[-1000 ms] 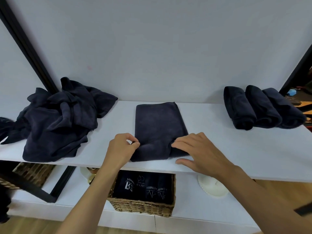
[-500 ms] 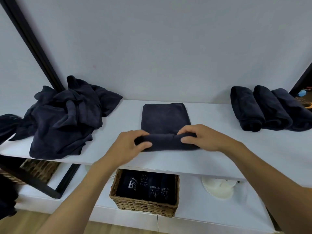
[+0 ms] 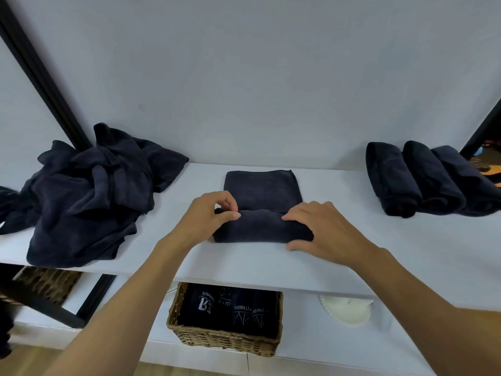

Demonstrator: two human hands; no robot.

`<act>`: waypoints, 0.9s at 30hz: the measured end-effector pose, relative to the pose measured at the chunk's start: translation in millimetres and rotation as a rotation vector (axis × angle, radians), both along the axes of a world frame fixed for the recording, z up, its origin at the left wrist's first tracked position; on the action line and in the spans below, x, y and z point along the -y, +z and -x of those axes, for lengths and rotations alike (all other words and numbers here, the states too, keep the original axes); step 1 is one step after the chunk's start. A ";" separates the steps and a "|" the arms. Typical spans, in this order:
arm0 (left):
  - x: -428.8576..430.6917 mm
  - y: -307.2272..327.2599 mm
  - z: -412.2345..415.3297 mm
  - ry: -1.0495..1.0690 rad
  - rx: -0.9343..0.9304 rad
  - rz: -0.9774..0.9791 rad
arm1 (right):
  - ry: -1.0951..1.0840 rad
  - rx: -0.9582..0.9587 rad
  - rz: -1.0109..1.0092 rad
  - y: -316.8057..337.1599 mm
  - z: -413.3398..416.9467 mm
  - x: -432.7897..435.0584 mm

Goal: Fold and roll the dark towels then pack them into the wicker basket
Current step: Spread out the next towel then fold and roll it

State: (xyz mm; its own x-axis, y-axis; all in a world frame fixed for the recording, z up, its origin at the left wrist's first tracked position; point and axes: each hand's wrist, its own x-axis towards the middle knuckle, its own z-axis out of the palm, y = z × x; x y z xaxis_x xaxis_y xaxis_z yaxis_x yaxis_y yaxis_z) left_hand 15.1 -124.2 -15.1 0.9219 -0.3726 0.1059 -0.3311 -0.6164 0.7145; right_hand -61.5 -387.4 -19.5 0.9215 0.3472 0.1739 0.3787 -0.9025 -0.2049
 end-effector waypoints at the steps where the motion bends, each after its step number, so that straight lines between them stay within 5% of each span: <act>1: 1.9 -0.6 0.0 0.016 0.055 -0.021 | -0.011 0.011 0.007 -1.7 0.4 0.6; 8: -5.7 -14.8 15.7 -0.223 0.646 -0.476 | -0.067 -0.114 -0.178 2.5 -5.9 -1.8; 15: 6.8 8.8 -12.3 -0.145 0.115 -0.179 | -0.198 -0.365 -0.650 9.3 -32.2 8.4; 21: 17.8 13.4 -45.9 -0.129 -0.089 -0.177 | -0.104 0.040 -0.201 12.5 -37.9 -3.5; 25: 24.1 8.4 -54.6 -0.057 -0.029 -0.131 | -0.137 -0.021 -0.155 5.5 -47.6 -3.0; 27: 24.4 5.2 -50.2 0.003 0.279 -0.170 | -0.151 -0.084 -0.172 8.3 -61.8 -0.7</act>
State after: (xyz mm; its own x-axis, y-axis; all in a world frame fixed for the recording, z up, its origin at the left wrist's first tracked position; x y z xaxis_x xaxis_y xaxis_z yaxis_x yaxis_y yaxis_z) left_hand 65.3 -148.7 -9.8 0.8669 -0.4043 0.2917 -0.4983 -0.7199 0.4832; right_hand 0.4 -386.7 -11.3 0.9746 0.1758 0.1390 0.2168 -0.8968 -0.3856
